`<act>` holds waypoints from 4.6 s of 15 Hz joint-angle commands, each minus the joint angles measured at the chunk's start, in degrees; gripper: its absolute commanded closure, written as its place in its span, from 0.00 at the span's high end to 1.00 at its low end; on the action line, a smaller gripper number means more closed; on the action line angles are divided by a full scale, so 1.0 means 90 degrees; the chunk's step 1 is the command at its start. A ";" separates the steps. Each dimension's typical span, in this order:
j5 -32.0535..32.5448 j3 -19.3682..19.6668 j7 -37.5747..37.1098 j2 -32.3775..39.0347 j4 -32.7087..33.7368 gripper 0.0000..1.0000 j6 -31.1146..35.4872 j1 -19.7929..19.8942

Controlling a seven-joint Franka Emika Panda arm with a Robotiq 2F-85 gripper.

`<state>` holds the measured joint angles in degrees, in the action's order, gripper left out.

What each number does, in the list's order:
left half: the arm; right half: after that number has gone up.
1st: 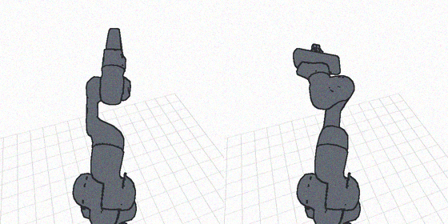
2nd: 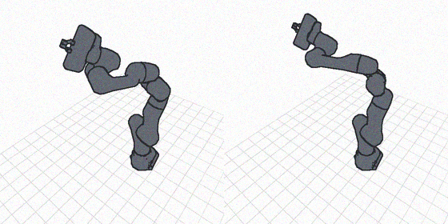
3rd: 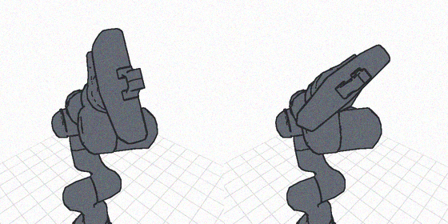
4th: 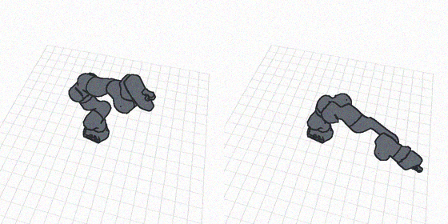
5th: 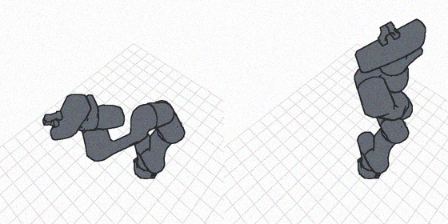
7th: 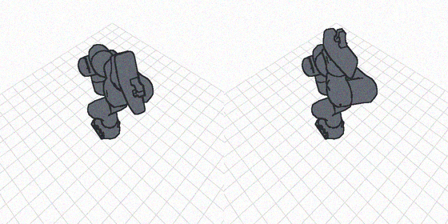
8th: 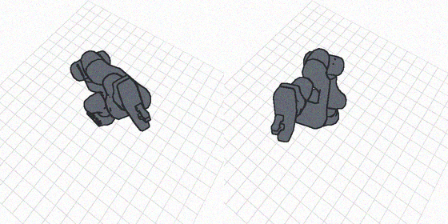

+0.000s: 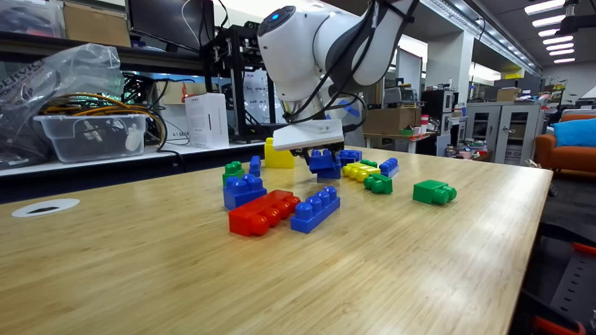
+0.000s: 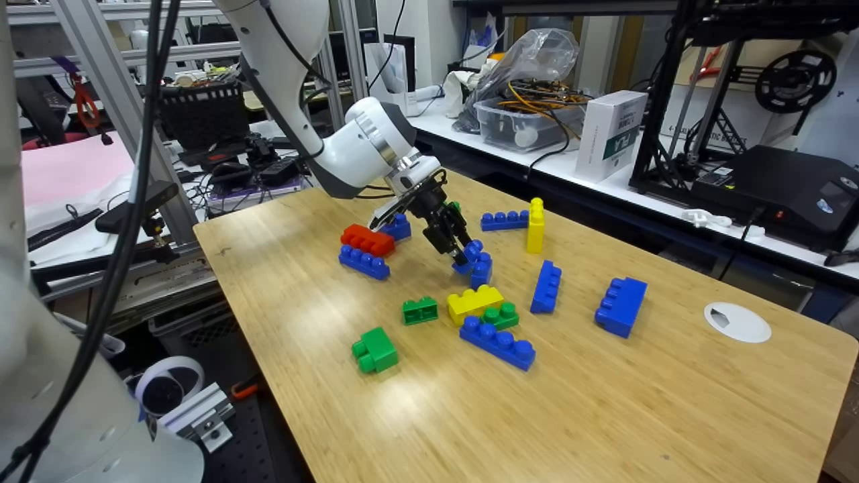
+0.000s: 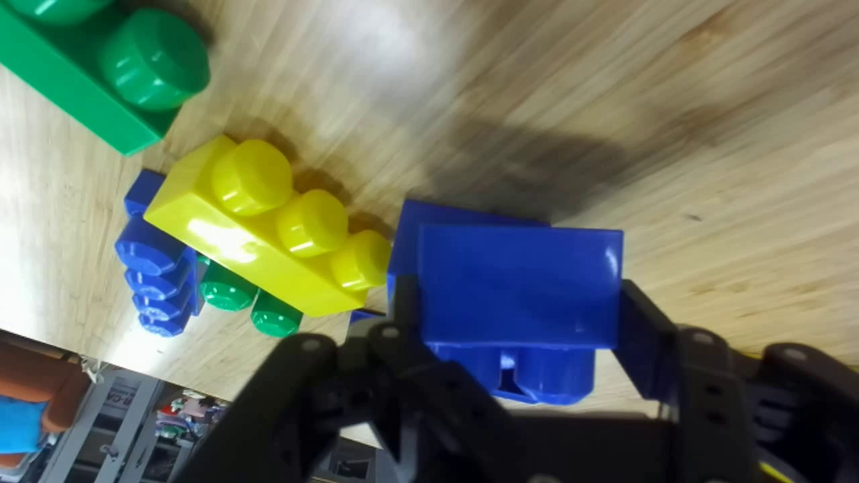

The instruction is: Push the blue blocks near the orange block apart

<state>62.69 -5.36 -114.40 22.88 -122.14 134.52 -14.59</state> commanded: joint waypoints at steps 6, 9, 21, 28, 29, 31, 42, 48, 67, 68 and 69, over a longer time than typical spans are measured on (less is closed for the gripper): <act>0.0593 0.0104 -0.0339 0.0192 0.0136 0.44 -0.0334 -0.0050; 0.0826 0.0078 -0.0584 0.0246 0.0131 0.44 -0.0425 -0.0032; 0.1214 0.0038 -0.1095 0.0393 0.0201 0.44 -0.0545 0.0036; 0.1508 0.0085 -0.1204 0.0691 0.0377 0.44 -0.0612 0.0088; 0.1560 0.0088 -0.1226 0.0709 0.0398 0.44 -0.0624 0.0099; 0.1686 0.0105 -0.1273 0.0762 0.0441 0.44 -0.0651 0.0105; 0.2002 0.0095 -0.1655 0.0893 0.0486 0.44 -0.0892 0.0233; 0.1985 0.0085 -0.1673 0.0948 0.0508 1.00 -0.0966 0.0277; 0.0047 -0.0460 0.0164 -0.0995 -0.0639 1.00 0.0394 0.0619; -0.0271 -0.0442 0.0572 -0.1188 -0.0776 1.00 0.0650 0.0666; -0.0607 -0.0420 0.1015 -0.1339 -0.0898 1.00 0.0904 0.0709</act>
<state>63.68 -8.33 -114.65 15.13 -125.90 135.70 -11.18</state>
